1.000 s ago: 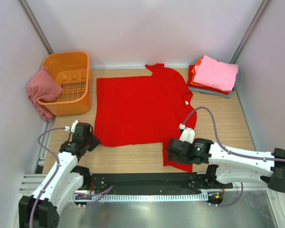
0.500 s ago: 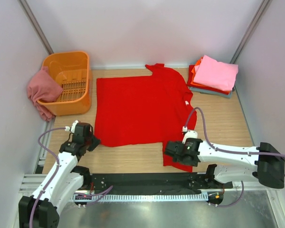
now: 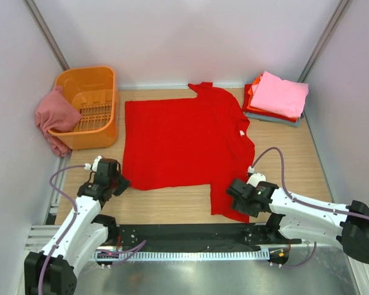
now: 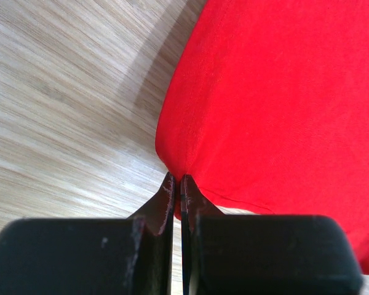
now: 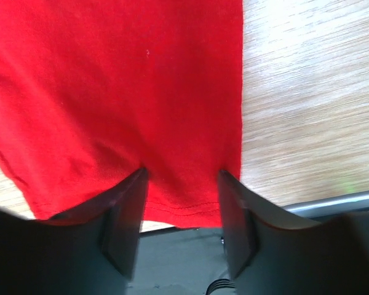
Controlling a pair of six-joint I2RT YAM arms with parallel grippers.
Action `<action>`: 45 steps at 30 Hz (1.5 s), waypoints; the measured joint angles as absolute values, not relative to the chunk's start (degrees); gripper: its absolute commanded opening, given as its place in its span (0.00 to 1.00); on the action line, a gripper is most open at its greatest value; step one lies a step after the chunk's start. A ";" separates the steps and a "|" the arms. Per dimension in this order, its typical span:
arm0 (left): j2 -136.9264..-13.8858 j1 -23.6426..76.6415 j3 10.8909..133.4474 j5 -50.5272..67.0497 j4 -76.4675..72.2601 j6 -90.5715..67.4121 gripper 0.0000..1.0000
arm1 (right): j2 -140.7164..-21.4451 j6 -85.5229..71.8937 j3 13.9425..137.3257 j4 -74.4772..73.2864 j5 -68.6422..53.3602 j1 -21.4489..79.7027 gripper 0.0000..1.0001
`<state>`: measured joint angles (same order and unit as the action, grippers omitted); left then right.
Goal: Fold and stack the t-shirts
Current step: Fold the tshirt
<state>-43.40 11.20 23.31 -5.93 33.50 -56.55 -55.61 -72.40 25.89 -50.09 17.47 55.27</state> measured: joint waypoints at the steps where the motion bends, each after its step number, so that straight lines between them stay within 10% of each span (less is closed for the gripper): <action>1: -43.42 11.20 23.33 -5.93 33.50 -56.55 0.00 | -56.16 -71.96 26.06 -50.09 17.39 55.27 0.51; 5: -43.42 11.20 23.33 -5.93 33.47 -56.55 0.00 | -57.14 -70.15 26.37 -49.95 17.28 55.29 0.15; 9: -43.44 11.22 23.33 -5.91 33.47 -56.55 0.00 | -56.80 -69.87 26.06 -48.14 16.67 55.29 0.01; 45: -34.81 13.89 39.51 -0.08 65.36 -54.54 0.00 | -43.57 -66.94 51.09 -71.55 16.43 57.41 0.01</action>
<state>-34.81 13.89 39.51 -0.08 65.36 -54.54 -43.57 -66.94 51.09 -71.55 16.43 57.41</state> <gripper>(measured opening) 0.017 0.036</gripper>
